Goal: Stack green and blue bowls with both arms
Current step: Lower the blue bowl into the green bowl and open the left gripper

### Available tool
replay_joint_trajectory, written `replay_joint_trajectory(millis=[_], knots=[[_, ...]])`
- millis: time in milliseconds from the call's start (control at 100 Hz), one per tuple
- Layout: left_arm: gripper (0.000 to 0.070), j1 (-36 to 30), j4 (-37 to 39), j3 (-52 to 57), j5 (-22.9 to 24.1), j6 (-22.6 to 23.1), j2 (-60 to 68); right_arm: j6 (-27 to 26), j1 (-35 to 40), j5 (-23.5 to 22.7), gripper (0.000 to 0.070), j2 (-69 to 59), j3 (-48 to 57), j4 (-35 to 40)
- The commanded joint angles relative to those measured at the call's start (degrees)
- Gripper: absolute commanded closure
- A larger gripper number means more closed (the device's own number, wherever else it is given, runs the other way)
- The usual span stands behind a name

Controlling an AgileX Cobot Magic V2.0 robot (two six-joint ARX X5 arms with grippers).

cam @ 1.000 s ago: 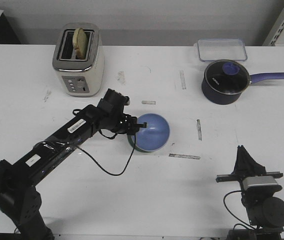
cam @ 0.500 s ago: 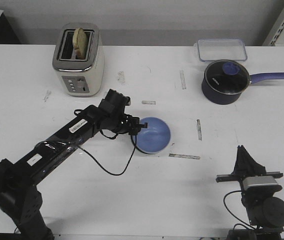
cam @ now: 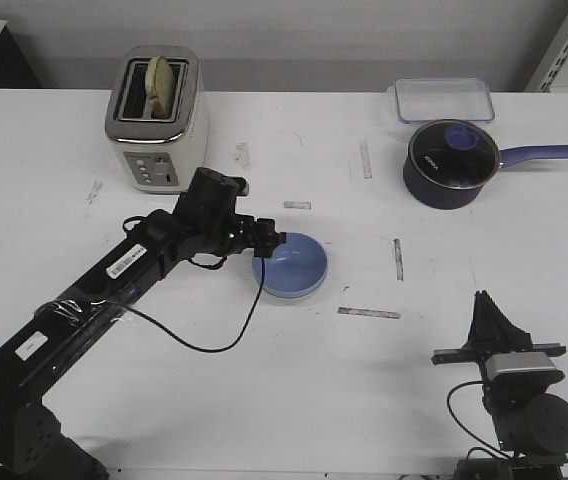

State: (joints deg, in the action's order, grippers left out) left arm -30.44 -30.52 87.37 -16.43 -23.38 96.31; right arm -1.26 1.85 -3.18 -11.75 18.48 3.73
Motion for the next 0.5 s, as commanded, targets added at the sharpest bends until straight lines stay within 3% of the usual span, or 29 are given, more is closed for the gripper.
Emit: replay_joint_trajectory(millis=[0, 210, 490], knots=[[0.0448, 0.2, 0.7, 1.2, 0.1, 2.0, -0.1, 0.5, 0.0, 0.2, 0.0687, 0.2, 0.2, -0.7], [0.0454, 1.5, 6.1, -0.4, 0.1, 12.5, -2.5, 0.5, 0.0, 0.2, 0.0687, 0.2, 0.2, -0.7], [0.0460, 2.7, 27.0, -16.4, 0.2, 27.7, -12.2, 0.5, 0.0, 0.2, 0.0687, 0.2, 0.2, -0.7]])
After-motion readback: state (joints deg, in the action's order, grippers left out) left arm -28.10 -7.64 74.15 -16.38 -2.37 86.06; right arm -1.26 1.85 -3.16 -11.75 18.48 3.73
